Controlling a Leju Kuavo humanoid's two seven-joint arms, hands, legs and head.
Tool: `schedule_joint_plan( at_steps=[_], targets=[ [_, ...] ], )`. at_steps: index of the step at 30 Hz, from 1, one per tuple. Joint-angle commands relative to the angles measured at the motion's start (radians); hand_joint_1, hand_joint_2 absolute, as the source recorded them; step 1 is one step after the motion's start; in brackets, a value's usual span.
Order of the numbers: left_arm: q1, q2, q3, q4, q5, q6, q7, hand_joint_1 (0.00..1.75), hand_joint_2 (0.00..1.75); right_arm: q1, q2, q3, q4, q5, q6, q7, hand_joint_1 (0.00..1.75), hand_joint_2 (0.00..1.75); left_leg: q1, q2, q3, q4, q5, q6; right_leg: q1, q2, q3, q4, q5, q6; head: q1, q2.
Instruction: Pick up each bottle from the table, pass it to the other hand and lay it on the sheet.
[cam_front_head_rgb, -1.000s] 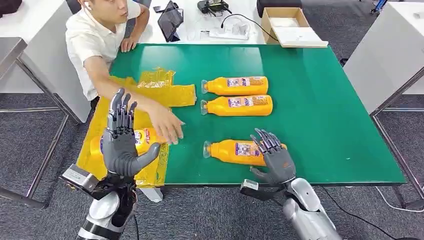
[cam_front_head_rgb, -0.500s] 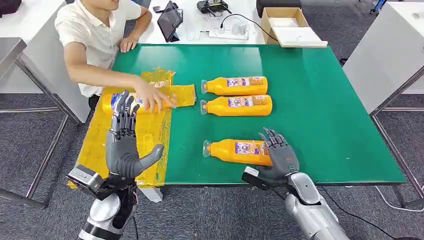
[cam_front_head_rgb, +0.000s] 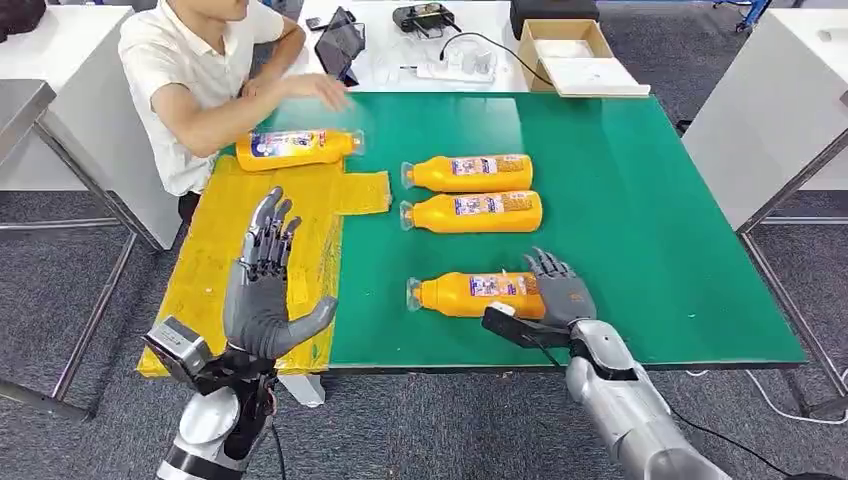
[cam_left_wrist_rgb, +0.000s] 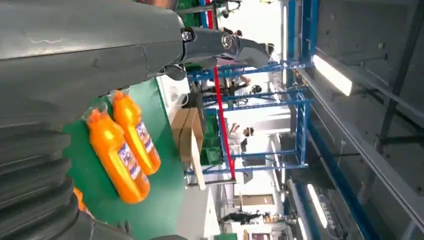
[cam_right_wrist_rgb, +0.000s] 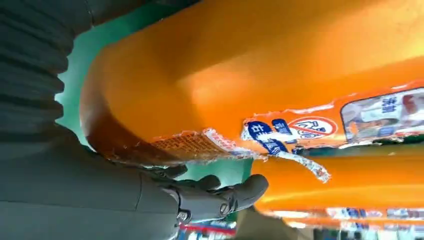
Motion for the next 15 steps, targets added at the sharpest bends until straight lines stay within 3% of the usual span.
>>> schedule_joint_plan(
  at_steps=[1, 7, 15],
  targets=[
    [-0.058, 0.027, -0.018, 0.082, 0.009, -0.026, 0.004, 0.0, 1.75, -0.045, -0.013, 0.042, 0.192, -0.053, 0.094, -0.064, 1.71, 1.75, 0.001, 0.001, 0.003, -0.001, 0.0, -0.002, 0.001, -0.001, 0.003, -0.001, 0.0, -0.002, 0.0, 0.0],
    [-0.082, 0.031, -0.028, 0.107, 0.023, -0.051, 0.006, 0.0, 1.75, -0.069, -0.035, 0.081, 0.23, -0.084, 0.176, -0.119, 1.75, 1.75, 0.002, -0.001, 0.005, -0.002, 0.001, -0.002, 0.002, -0.003, 0.005, -0.003, 0.0, -0.003, 0.0, 0.0],
    [-0.084, 0.03, -0.028, 0.109, 0.023, -0.051, 0.006, 0.0, 1.75, -0.07, -0.04, 0.081, 0.231, -0.086, 0.178, -0.123, 1.75, 1.75, 0.002, -0.001, 0.007, -0.002, 0.001, -0.002, 0.002, -0.001, 0.007, -0.003, 0.0, -0.003, 0.0, 0.0]
  ],
)
